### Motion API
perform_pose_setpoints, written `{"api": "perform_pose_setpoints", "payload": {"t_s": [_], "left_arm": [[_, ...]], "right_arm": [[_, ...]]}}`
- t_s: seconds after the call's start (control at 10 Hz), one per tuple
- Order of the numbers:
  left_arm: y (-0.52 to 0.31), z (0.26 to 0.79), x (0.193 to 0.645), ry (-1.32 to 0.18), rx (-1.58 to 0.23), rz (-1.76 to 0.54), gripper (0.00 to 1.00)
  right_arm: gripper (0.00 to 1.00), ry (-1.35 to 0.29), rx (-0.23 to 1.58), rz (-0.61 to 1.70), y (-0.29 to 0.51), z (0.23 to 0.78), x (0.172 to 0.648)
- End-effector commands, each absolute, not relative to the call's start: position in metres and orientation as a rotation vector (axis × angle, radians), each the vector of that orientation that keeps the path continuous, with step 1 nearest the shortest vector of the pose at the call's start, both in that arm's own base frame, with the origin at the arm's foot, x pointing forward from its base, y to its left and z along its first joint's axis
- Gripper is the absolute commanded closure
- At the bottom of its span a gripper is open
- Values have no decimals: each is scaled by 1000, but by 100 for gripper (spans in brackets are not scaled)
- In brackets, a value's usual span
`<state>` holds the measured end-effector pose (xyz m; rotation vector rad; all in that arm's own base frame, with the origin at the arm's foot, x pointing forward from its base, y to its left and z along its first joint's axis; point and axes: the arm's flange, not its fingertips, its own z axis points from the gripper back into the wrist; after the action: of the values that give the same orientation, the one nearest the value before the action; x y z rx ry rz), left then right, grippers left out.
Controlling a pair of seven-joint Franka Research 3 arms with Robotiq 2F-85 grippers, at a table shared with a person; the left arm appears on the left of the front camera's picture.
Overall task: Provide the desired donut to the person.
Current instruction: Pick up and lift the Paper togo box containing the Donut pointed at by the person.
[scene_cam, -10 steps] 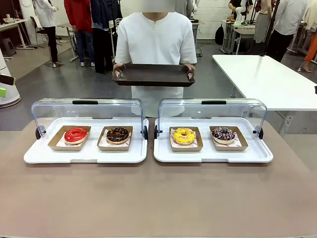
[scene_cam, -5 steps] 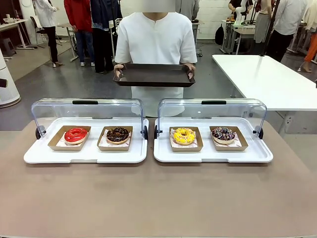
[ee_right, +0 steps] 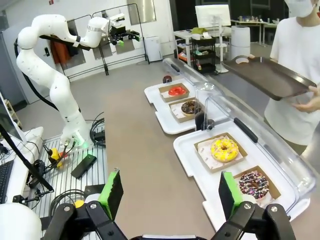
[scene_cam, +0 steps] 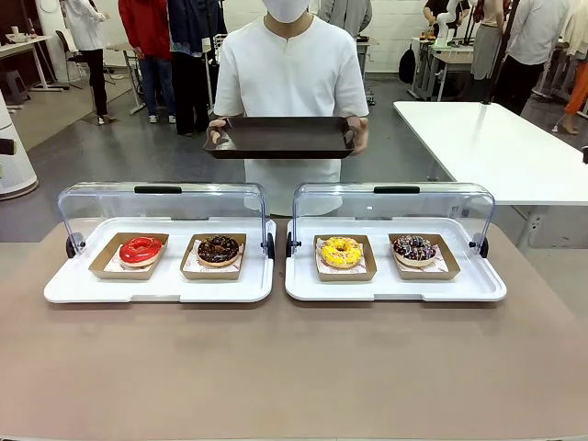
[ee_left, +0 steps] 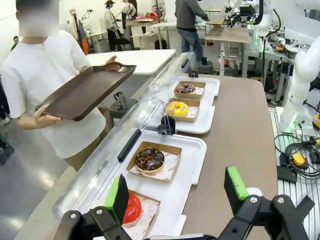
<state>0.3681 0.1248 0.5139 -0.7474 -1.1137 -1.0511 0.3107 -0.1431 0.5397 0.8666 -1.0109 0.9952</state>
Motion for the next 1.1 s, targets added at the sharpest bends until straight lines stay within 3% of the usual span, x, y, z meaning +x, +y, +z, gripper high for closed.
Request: {"api": "perform_pose_setpoints", "payload": {"t_s": [0.0,1.0], "left_arm": [[125,511,365,-1119,-774,-1074,0],[125,514,368,-1114,-747,-1051,0]], "right_arm": [[0,-1036,884,1021,-139,535,312],[0,-1011,867,995,-143,540,311]]}}
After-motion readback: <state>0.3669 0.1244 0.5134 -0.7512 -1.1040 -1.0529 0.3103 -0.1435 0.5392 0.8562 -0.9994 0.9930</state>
